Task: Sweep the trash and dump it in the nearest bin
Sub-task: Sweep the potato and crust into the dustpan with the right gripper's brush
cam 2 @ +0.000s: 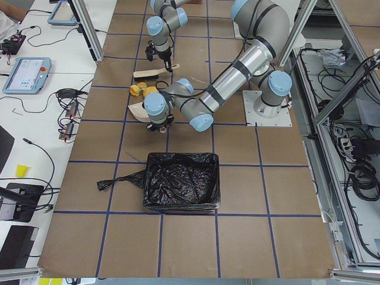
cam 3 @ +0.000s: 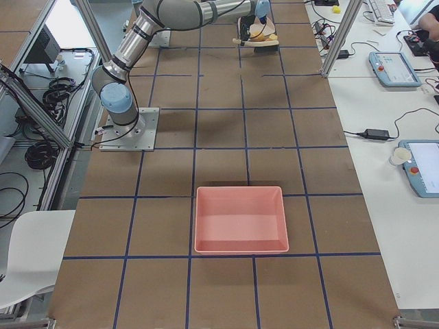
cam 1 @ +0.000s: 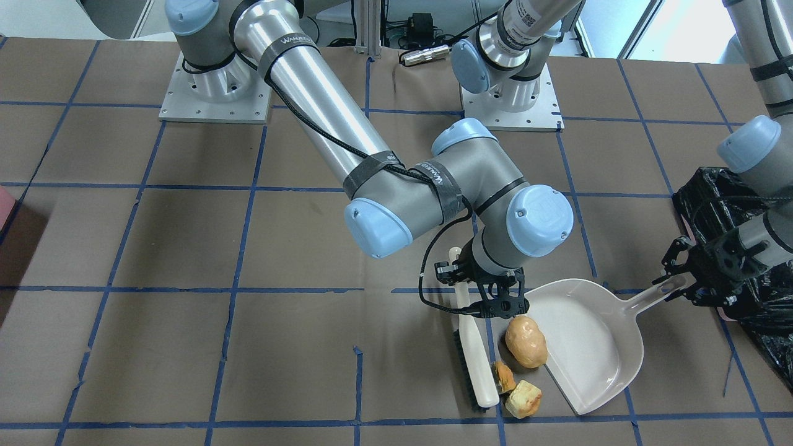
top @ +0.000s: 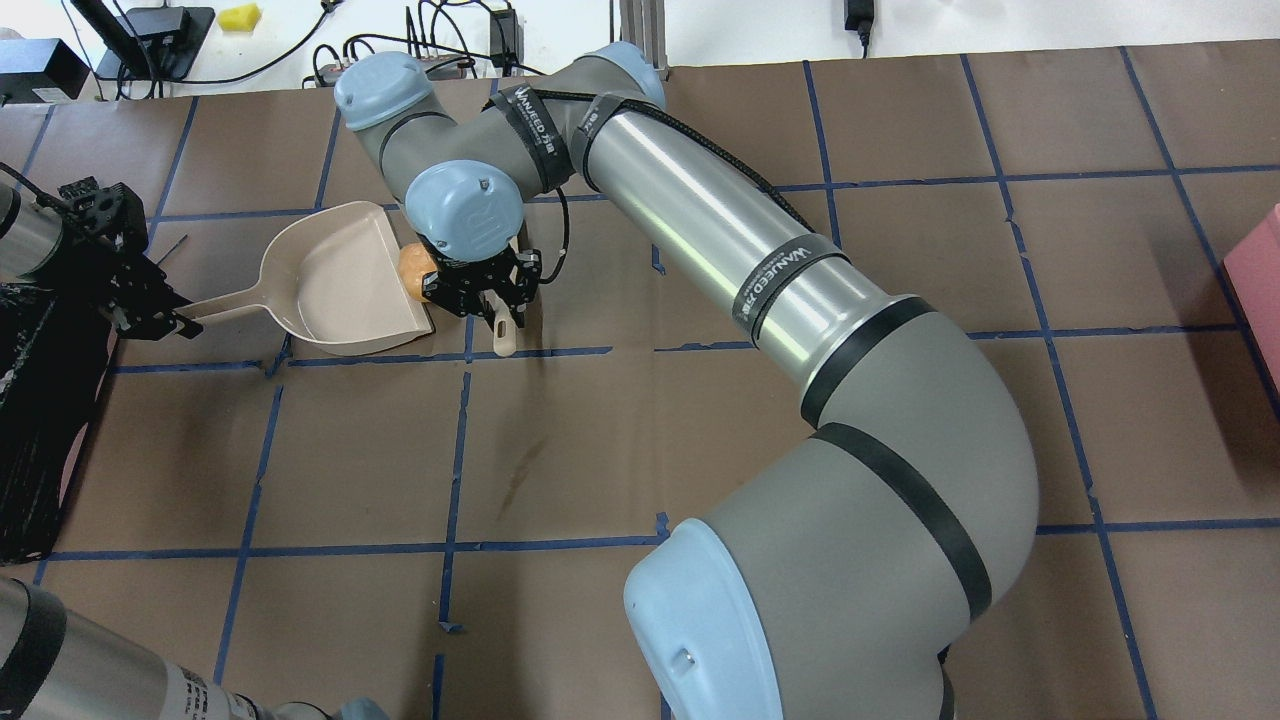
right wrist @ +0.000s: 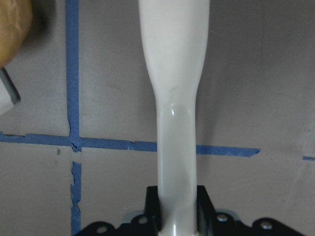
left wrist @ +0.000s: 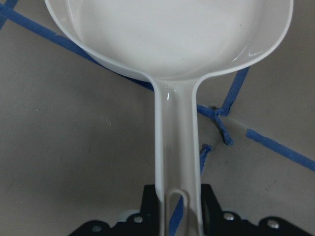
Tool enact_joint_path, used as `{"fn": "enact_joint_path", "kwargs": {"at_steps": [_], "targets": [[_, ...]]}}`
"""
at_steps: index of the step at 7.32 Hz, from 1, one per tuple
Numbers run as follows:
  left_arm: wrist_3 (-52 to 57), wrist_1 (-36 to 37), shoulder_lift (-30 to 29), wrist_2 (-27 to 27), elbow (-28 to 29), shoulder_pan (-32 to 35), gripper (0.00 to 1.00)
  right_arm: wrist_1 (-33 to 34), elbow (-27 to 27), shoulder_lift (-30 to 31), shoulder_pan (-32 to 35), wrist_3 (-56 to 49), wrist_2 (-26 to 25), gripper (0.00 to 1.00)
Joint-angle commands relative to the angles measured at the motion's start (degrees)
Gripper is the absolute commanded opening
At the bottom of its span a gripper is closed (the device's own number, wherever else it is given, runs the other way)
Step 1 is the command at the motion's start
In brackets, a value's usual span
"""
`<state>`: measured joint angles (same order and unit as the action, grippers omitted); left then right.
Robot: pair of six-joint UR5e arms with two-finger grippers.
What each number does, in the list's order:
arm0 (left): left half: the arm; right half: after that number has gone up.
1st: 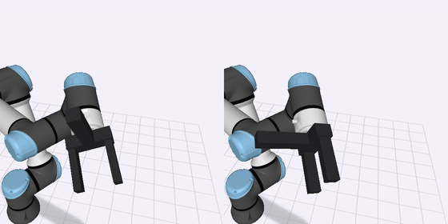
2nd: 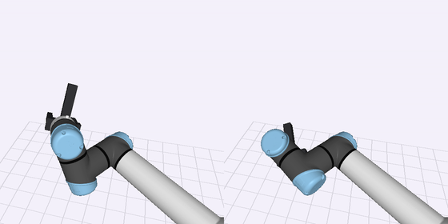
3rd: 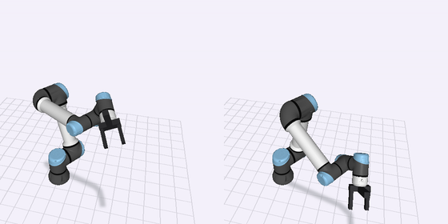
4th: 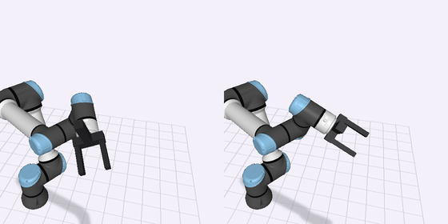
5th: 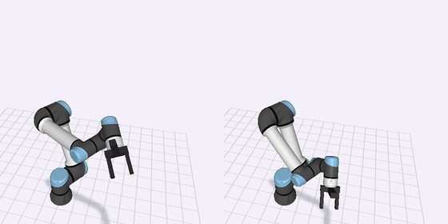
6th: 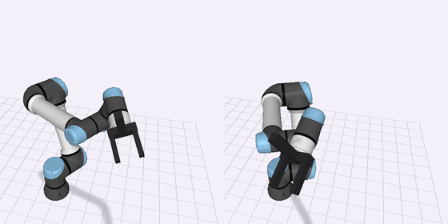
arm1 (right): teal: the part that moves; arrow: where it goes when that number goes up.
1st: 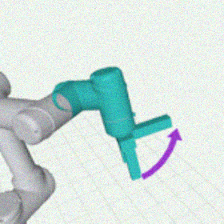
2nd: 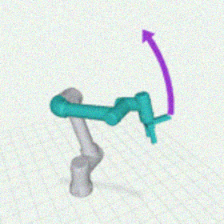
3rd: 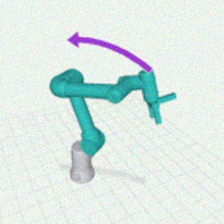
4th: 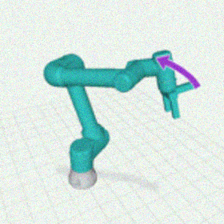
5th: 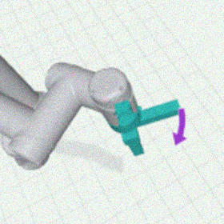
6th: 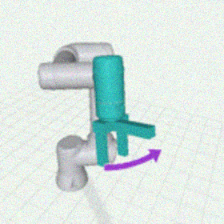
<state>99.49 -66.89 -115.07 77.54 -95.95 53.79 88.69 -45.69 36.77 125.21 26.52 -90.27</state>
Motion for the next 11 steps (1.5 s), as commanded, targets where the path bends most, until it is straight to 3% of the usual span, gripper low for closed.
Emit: {"fn": "enact_joint_path", "kwargs": {"at_steps": [1,7,10,11], "targets": [[-0.1,0.0,-0.1,0.1,0.1,0.0,0.16,3.5,1.3,-1.3,2.5,-3.4,-0.1,0.01],[-0.2,0.0,-0.1,0.0,0.0,0.0,0.16,10.1,1.4,-2.1,11.5,-7.6,-0.3,0.01],[-0.3,-0.1,-0.1,0.0,0.0,0.0,0.16,8.9,0.7,3.1,10.4,-7.9,-0.9,0.02],[0.4,-0.3,-0.1,0.0,0.0,0.0,0.16,6.3,0.2,5.0,6.6,-9.3,-0.9,0.01]]}}
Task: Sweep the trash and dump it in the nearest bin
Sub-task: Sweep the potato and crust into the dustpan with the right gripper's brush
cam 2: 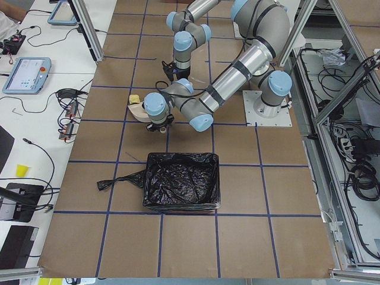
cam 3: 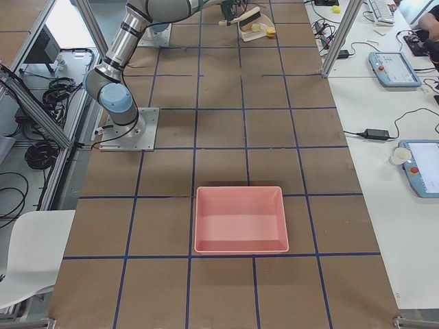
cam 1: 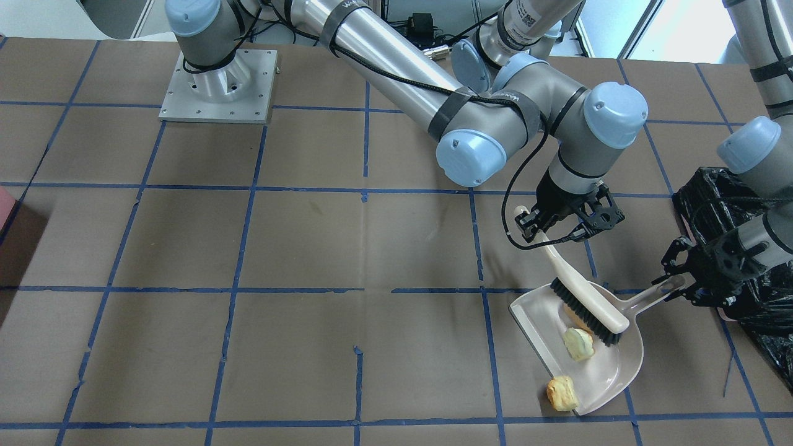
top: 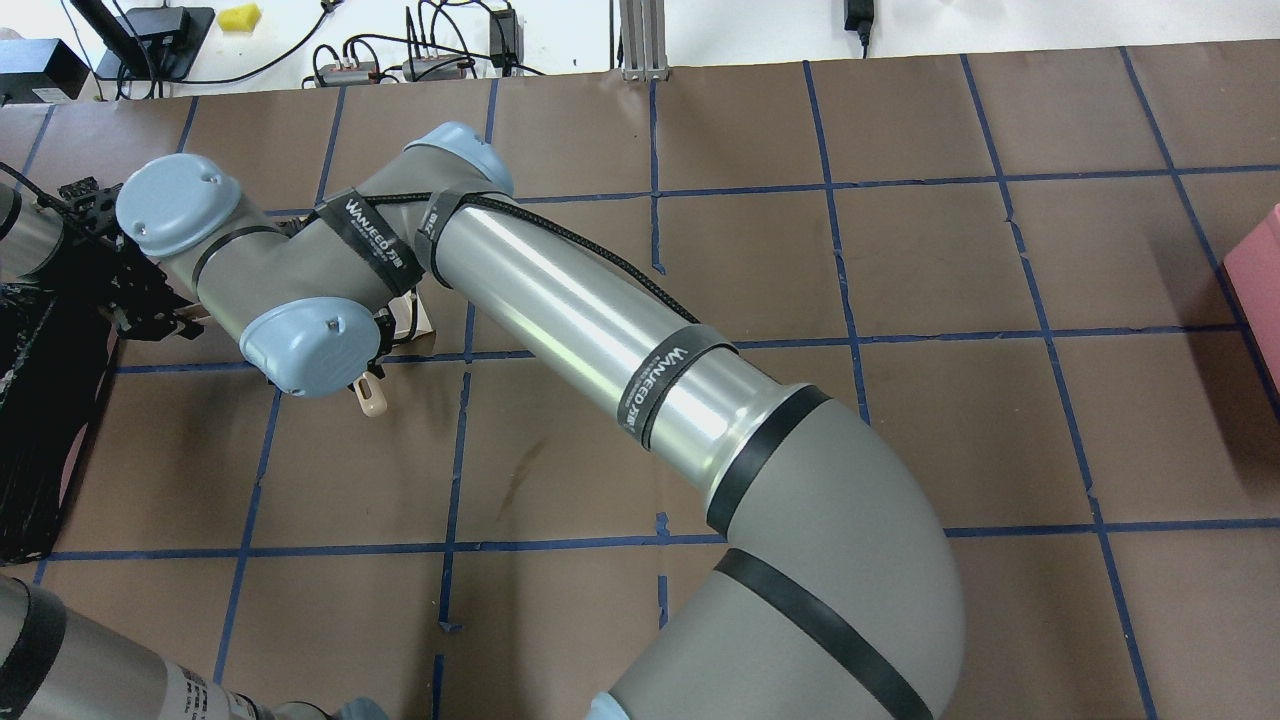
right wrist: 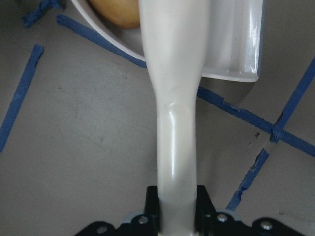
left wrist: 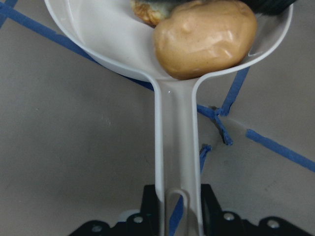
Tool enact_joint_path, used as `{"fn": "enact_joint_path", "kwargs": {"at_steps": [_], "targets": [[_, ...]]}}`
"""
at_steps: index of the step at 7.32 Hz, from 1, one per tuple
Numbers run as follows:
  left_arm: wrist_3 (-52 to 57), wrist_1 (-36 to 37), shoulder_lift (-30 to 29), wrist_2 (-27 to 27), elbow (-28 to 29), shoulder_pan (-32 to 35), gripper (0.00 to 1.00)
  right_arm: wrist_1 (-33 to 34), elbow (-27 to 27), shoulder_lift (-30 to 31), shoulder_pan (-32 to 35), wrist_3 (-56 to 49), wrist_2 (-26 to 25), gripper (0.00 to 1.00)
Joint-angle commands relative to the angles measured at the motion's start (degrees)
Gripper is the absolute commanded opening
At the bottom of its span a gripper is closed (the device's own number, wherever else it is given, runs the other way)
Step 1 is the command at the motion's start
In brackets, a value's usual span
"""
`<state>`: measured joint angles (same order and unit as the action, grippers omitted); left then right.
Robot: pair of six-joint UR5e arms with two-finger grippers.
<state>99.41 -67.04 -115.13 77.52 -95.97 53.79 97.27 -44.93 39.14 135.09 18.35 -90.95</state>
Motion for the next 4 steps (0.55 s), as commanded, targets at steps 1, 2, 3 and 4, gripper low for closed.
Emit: {"fn": "enact_joint_path", "kwargs": {"at_steps": [1,2,3,4], "targets": [[0.6,-0.2,0.0,0.7,0.3,0.0,0.16,-4.2,-0.4,3.3,-7.9,-1.1,-0.1,0.02],[0.6,0.2,0.0,1.5,0.6,0.0,0.16,-3.8,0.0,3.0,-11.1,-0.9,-0.2,0.02],[0.5,0.2,0.1,1.4,0.6,0.1,0.16,-2.1,0.3,1.2,-12.4,-1.1,-1.1,0.02],[0.3,0.2,0.1,1.4,0.5,0.2,0.16,2.0,0.6,-2.6,-12.6,-2.3,-2.1,0.02]]}}
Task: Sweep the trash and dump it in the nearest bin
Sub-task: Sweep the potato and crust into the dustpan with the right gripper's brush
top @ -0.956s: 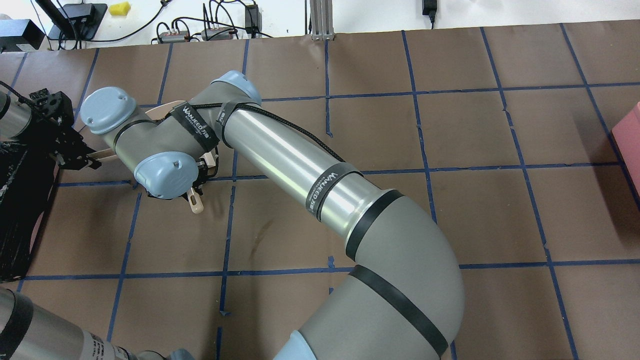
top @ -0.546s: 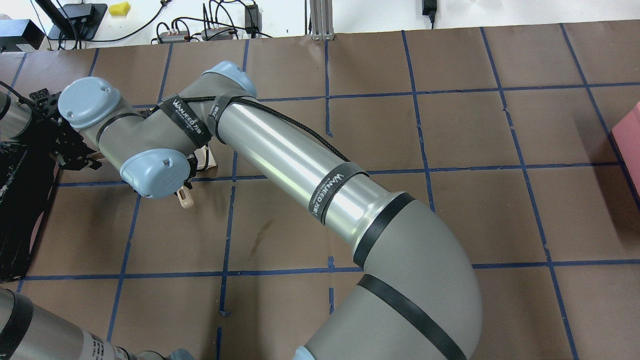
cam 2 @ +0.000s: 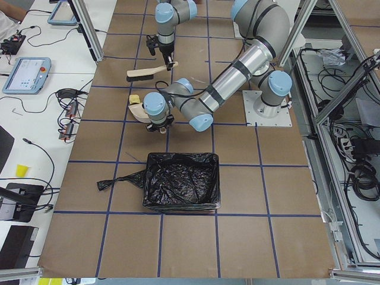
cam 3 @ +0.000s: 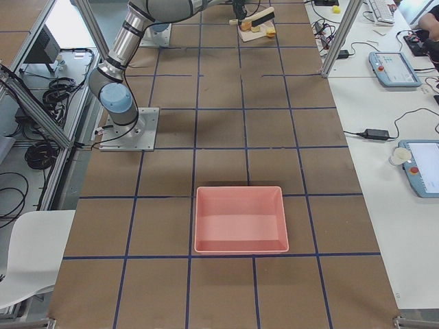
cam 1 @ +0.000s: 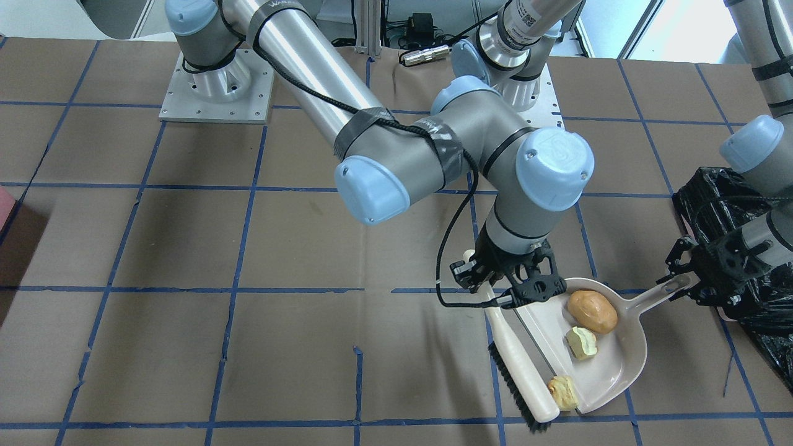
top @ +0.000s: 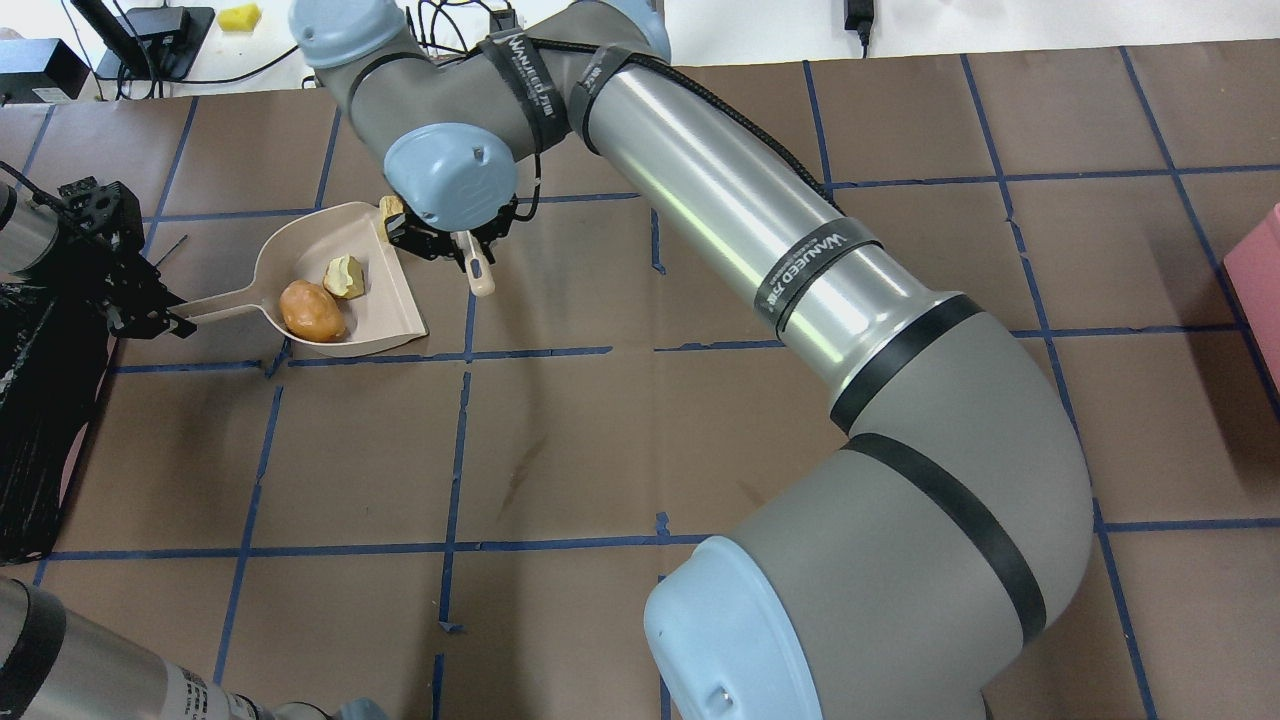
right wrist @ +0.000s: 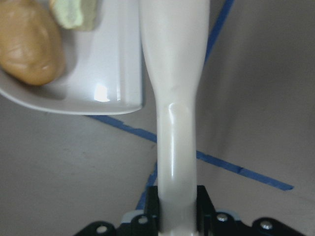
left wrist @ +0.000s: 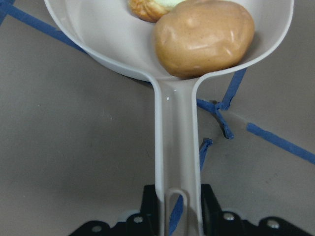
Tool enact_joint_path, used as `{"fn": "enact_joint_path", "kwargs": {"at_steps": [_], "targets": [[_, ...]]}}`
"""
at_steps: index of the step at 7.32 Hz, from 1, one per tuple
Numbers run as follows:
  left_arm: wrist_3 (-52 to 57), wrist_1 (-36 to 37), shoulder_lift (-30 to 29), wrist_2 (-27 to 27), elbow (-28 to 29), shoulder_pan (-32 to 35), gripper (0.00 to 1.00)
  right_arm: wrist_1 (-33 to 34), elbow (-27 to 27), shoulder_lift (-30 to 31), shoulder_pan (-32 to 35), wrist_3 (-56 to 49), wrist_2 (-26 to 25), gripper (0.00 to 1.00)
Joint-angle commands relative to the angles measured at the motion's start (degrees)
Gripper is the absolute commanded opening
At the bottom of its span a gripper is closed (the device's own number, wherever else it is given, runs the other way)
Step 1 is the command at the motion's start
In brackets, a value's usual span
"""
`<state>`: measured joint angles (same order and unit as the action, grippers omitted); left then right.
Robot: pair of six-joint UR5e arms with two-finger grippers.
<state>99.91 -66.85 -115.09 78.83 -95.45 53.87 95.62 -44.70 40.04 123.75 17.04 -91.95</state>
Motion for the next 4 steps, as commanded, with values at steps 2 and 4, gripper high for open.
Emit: {"fn": "enact_joint_path", "kwargs": {"at_steps": [2,4], "targets": [[-0.2,0.1,0.0,0.1,-0.3,0.1,0.16,7.5,4.2,-8.2,-1.5,-8.2,4.0,0.02],[-0.8,0.1,0.0,0.1,-0.3,0.4,0.16,7.3,4.3,-8.1,-0.3,-13.9,5.8,0.02]]}}
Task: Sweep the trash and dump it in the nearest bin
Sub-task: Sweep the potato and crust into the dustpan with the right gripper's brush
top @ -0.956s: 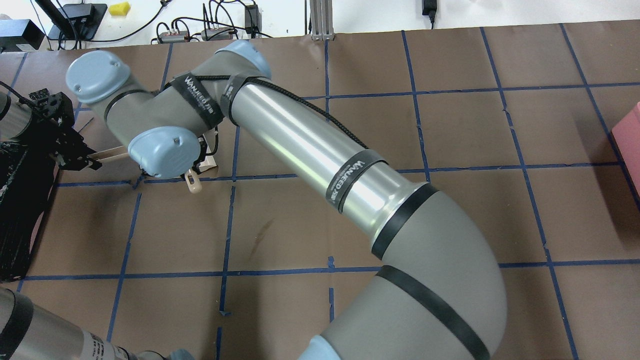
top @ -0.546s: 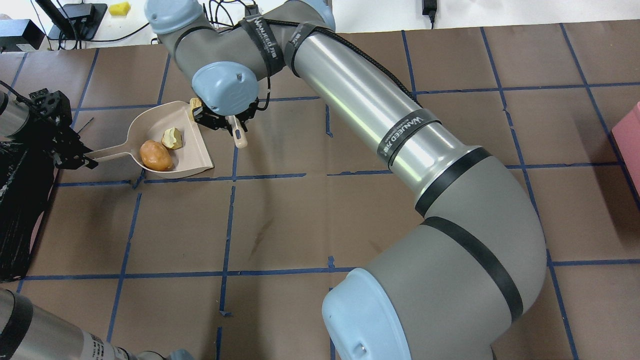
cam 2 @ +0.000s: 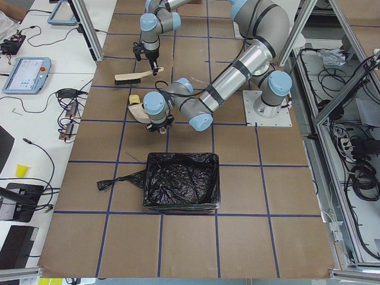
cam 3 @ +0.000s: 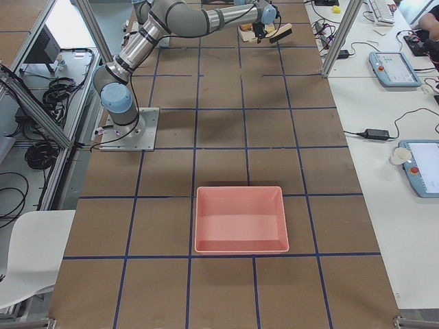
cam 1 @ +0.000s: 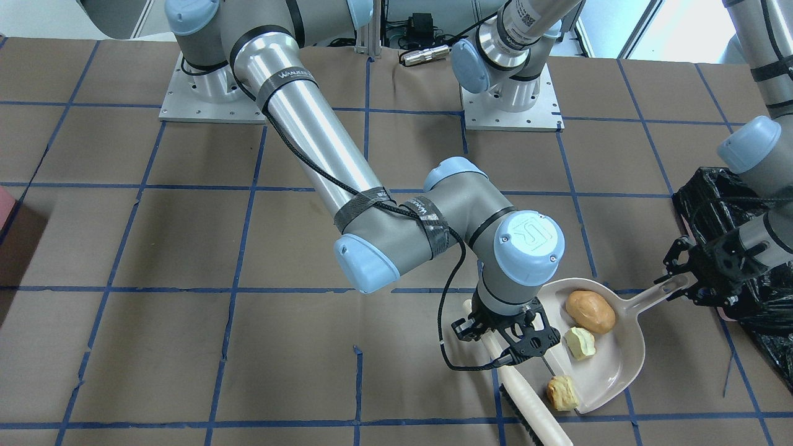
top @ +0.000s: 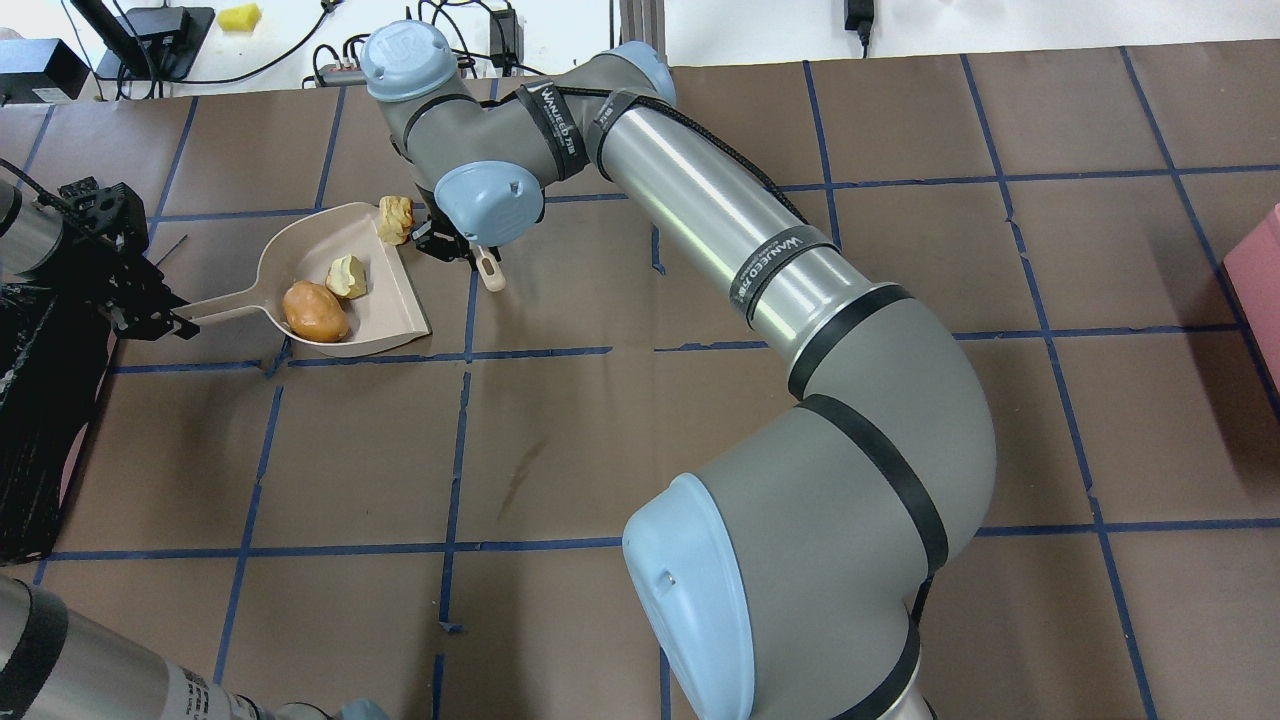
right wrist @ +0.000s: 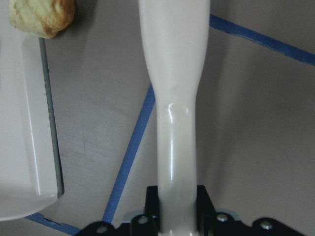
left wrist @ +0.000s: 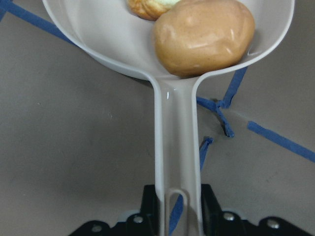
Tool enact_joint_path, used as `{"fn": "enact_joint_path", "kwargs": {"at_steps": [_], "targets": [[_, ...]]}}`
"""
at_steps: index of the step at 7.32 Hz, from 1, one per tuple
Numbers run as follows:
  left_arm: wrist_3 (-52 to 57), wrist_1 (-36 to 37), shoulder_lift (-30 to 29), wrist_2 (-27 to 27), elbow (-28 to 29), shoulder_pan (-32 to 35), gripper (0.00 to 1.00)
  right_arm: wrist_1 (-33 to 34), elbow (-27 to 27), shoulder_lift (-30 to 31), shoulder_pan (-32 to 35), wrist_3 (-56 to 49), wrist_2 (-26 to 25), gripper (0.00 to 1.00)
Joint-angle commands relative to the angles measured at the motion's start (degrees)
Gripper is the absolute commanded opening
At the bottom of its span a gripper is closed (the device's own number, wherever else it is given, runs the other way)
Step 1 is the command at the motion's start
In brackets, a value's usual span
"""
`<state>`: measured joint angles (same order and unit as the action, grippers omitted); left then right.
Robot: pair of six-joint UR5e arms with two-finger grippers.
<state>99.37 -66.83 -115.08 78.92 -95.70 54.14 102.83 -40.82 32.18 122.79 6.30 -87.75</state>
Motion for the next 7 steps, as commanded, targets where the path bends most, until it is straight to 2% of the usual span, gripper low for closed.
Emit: {"fn": "enact_joint_path", "kwargs": {"at_steps": [1,4,7], "targets": [[-0.3,-0.1,0.0,-0.1,-0.1,0.1,0.16,-0.1,0.2,-0.4,2.0,-3.3,3.3,0.02],[-0.8,-0.2,0.2,-0.4,-0.1,0.1,0.16,-1.0,0.0,-1.3,5.8,-1.9,3.3,0.03],[-0.8,-0.2,0.2,-0.4,-0.2,0.1,0.16,-0.4,0.2,0.5,10.7,0.8,3.0,0.04]]}}
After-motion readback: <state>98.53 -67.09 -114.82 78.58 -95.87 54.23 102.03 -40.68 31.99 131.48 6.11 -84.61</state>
